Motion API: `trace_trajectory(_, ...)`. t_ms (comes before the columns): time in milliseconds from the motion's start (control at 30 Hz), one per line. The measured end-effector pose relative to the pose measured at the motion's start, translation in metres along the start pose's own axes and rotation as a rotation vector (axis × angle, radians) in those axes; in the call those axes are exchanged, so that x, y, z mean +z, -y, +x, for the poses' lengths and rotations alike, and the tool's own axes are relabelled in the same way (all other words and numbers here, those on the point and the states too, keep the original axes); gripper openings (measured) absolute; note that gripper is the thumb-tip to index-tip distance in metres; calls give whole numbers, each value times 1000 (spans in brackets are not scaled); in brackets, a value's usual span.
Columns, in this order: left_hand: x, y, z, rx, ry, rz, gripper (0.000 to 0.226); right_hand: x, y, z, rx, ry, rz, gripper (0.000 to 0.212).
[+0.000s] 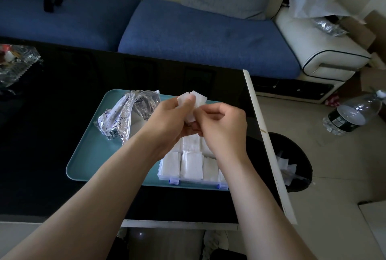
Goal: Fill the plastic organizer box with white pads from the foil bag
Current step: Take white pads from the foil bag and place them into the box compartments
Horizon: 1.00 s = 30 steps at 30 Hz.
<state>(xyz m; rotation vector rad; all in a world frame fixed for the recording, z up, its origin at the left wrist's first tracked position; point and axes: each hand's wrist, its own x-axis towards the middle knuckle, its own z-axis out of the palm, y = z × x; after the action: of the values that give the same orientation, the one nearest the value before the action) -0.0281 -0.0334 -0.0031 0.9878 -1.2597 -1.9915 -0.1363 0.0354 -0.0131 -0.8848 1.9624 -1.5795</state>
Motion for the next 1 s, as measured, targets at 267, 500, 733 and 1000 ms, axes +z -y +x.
trace_trajectory(267,-9,9,12,15,0,150,30,-4,-1,4,117,38,41,16)
trace_trajectory(500,-11,10,13,54,-23,171,32,-6,-5,7,54,-23,33,16)
trace_trajectory(733,-10,8,9,93,-167,173,38,-6,-6,7,-36,-15,-45,15)
trace_trajectory(1000,-17,8,5,216,-102,477,37,-8,0,5,-27,101,13,26)
